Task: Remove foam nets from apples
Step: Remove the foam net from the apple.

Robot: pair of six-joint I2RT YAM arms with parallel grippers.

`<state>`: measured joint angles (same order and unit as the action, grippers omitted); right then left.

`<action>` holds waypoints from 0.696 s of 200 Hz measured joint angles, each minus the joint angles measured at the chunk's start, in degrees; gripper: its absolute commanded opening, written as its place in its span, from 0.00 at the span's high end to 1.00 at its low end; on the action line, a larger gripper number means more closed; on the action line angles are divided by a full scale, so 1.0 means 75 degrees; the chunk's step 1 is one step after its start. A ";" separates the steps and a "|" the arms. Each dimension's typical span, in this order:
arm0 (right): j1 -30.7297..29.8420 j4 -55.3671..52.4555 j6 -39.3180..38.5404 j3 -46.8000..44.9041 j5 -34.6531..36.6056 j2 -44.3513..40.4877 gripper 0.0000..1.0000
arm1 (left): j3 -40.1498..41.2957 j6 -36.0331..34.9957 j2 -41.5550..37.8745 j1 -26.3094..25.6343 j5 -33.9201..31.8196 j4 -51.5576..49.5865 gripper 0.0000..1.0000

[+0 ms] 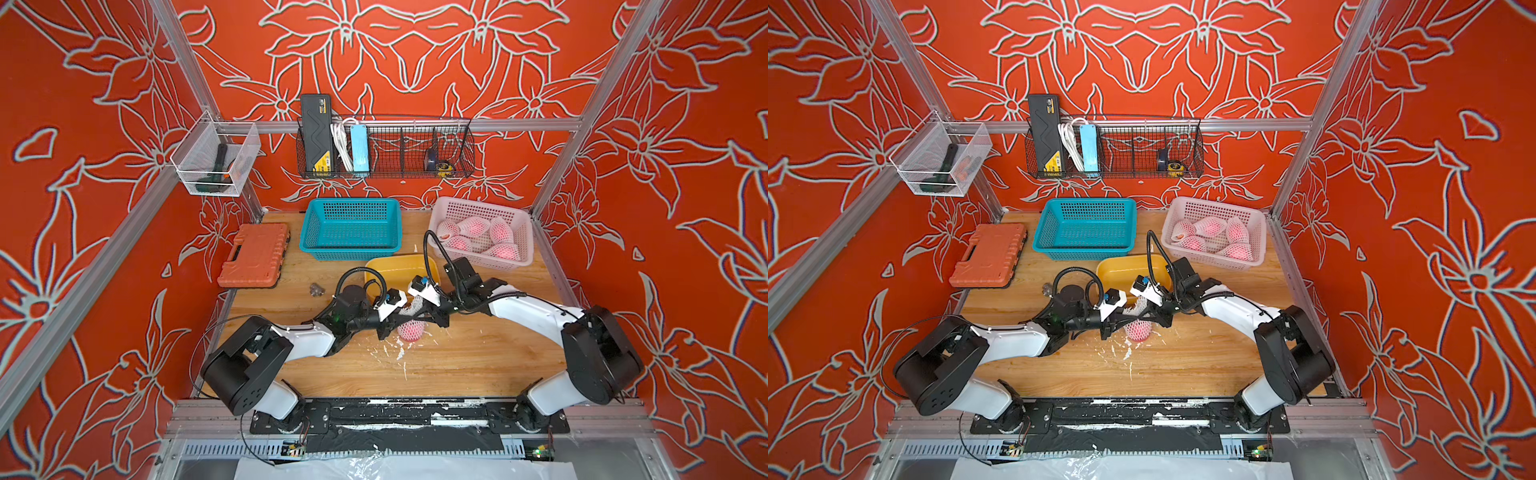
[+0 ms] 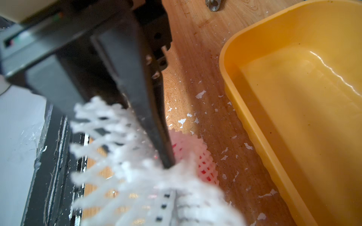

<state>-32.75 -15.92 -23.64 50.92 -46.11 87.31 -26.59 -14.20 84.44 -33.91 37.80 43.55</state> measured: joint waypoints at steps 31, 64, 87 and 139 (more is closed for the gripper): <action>0.0000 0.0020 0.0195 -0.0003 0.0000 -0.0326 0.91 | -0.0085 0.0044 -0.0522 -0.0026 -0.0239 -0.0388 0.40; 0.0000 0.0050 0.0396 -0.0050 0.0061 -0.1011 0.93 | -0.0099 0.0122 -0.1314 0.0003 -0.0522 -0.0679 0.23; 0.0020 -0.0020 0.0536 -0.0041 0.0393 -0.1326 0.93 | -0.0096 0.0230 -0.1935 0.0137 -0.0828 -0.0903 0.03; 0.0184 -0.1204 0.0746 0.1314 0.2567 -0.1163 0.91 | -0.0125 0.0746 -0.3048 0.0726 -0.2069 -0.1920 0.02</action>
<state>-31.38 -24.95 -18.04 60.77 -26.85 78.59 -27.53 -8.60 61.58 -28.47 22.28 29.15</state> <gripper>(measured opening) 0.089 0.976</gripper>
